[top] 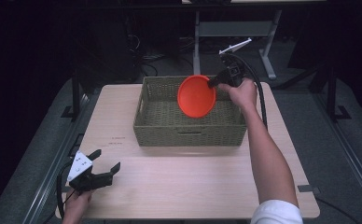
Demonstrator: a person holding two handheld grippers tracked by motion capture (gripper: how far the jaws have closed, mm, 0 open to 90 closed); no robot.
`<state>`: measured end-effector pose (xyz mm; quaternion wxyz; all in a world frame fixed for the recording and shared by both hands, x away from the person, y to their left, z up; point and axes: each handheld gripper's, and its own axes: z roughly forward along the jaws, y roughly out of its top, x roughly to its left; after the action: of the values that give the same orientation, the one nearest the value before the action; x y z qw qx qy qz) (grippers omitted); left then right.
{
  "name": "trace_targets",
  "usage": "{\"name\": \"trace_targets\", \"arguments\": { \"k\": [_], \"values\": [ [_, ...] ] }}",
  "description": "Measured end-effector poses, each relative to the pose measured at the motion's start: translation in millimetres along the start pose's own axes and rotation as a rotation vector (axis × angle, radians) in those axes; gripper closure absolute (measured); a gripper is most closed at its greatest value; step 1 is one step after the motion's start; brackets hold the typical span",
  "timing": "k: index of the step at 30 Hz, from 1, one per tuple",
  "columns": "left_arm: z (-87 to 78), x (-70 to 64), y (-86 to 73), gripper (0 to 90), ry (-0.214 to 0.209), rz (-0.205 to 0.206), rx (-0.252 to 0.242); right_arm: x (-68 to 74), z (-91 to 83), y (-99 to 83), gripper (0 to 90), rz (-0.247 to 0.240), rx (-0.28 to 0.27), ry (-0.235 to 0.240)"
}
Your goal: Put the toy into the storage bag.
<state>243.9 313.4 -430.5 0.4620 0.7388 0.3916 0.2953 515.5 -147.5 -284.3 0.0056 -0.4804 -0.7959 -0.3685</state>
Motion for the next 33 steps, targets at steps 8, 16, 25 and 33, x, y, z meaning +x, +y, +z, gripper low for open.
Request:
{"name": "trace_targets", "arguments": {
  "k": [8,16,25,33],
  "values": [
    [-0.1,-0.8,0.0,12.7,-0.002,-0.007,-0.008,-5.6,17.9,-4.3,82.3,0.007,0.043,-0.026],
    [0.1,-1.3,0.1,12.7,-0.004,-0.002,-0.008,-18.7,47.4,-15.5,82.2,0.05,0.099,-0.02],
    [-0.7,0.5,-0.3,12.7,-0.001,-0.005,-0.01,-21.3,67.8,-17.1,82.2,0.047,0.134,-0.019],
    [-1.8,0.0,-0.1,12.7,0.002,0.001,-0.007,-29.5,82.5,-19.3,82.1,0.079,0.179,-0.069]
  ]
}}
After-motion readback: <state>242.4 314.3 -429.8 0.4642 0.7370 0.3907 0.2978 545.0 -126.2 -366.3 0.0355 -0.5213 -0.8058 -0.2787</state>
